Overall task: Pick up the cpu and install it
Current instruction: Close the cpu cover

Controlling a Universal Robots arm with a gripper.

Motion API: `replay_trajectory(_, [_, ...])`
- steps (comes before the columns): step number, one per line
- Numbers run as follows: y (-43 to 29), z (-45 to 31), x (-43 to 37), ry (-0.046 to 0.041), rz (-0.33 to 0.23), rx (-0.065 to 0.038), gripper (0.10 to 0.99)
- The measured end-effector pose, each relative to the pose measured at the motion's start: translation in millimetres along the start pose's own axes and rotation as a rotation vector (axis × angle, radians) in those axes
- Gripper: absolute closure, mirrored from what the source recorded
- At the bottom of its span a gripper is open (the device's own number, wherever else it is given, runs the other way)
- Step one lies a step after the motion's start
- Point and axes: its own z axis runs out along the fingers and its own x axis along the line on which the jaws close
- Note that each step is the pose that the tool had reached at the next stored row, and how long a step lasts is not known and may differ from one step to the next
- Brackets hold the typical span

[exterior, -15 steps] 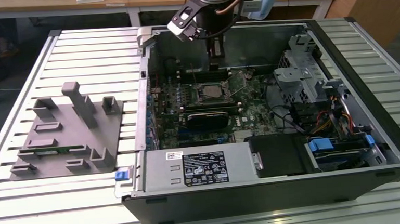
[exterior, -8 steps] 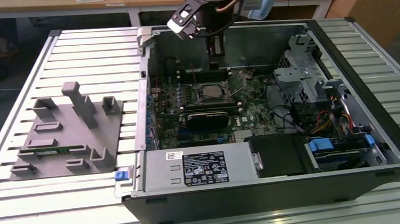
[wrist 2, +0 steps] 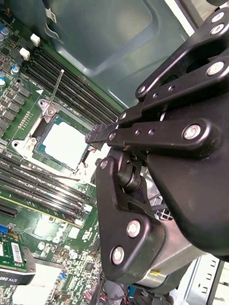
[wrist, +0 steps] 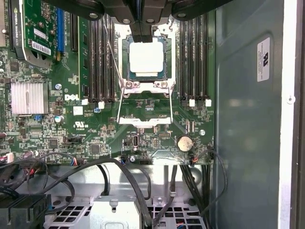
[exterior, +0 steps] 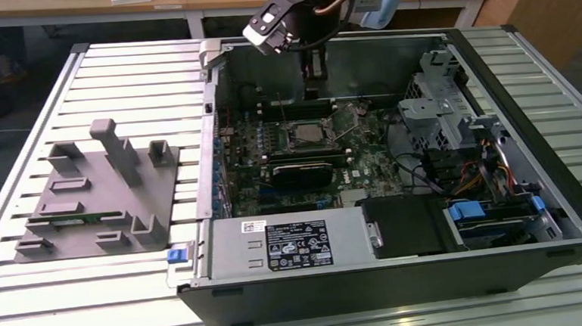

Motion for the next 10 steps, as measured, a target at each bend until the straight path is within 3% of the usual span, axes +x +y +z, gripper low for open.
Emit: replay_trajectory(10, [0.2, -4.7, -0.1, -0.001, 0.0, 0.0, 0.98])
